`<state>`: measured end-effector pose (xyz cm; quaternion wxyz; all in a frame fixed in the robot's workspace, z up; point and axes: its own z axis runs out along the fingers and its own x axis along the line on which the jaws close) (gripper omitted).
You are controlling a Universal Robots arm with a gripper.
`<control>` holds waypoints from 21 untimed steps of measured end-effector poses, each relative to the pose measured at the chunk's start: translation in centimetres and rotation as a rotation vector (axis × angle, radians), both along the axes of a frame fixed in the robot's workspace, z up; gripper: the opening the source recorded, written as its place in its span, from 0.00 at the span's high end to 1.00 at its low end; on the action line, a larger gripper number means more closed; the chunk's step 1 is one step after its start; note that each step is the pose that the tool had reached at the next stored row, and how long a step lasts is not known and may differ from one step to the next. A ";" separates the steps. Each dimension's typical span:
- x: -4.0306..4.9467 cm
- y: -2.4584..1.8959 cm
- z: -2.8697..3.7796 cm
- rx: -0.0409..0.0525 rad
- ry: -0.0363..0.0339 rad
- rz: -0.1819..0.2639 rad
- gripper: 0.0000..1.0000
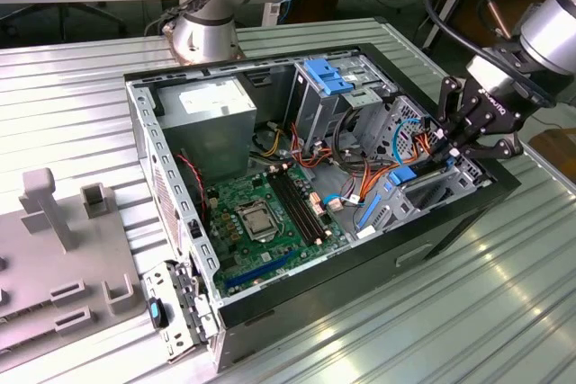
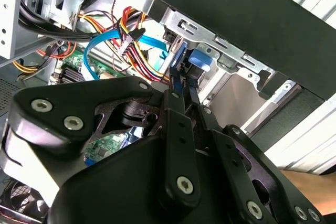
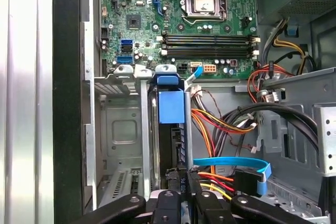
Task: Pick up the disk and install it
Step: 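Insert the first disk wire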
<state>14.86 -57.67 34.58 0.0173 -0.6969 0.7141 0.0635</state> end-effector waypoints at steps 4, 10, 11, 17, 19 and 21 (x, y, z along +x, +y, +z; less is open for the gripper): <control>0.00 -0.01 -0.07 0.0001 0.0000 0.001 0.82; 0.00 0.00 -0.37 0.0007 0.0000 0.003 0.82; 0.00 0.00 -0.40 0.0008 0.0000 0.004 0.82; 0.00 0.00 -0.85 0.0017 0.0000 0.006 0.82; 0.00 -0.01 -0.79 0.0023 -0.0001 0.006 0.82; 0.00 0.00 -0.77 0.0026 0.0000 0.006 0.82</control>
